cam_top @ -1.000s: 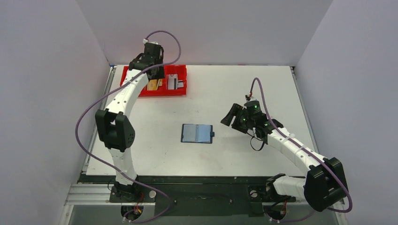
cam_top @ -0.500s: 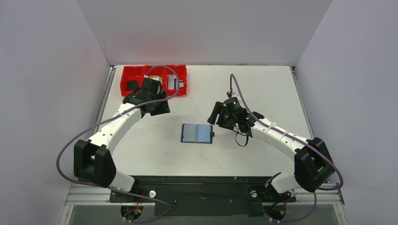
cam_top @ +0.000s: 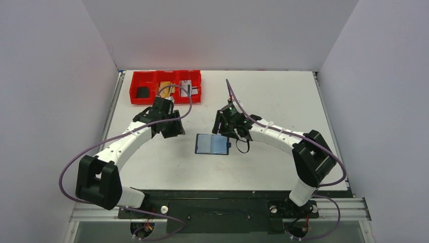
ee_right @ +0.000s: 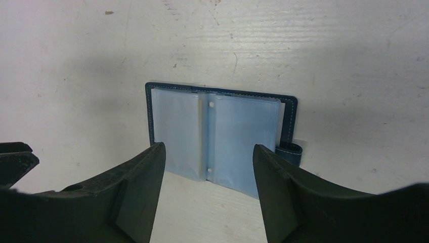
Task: Take the credit cards out of the card holder
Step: Remove the credit card from the card holder.
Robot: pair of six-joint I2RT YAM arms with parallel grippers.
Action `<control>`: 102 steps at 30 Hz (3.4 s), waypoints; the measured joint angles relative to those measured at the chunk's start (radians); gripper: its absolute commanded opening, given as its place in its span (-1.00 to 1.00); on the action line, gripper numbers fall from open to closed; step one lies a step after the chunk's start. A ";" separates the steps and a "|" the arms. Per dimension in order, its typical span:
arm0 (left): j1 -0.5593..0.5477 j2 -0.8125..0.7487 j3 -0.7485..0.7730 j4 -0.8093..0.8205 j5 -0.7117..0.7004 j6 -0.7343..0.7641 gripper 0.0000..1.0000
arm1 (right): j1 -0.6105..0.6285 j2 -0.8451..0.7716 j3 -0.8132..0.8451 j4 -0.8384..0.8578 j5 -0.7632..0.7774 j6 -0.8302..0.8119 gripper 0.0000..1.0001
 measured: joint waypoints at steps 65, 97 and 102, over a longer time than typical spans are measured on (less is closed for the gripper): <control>-0.109 0.213 -0.110 0.245 0.157 -0.160 -0.23 | 0.014 0.219 -0.100 0.339 -0.311 -0.101 -1.00; -0.156 0.290 -0.072 0.287 0.187 -0.156 -0.25 | 0.002 0.229 -0.109 0.375 -0.356 -0.101 -1.00; -0.156 0.300 -0.072 0.303 0.195 -0.159 -0.43 | 0.000 0.231 -0.109 0.378 -0.365 -0.101 -1.00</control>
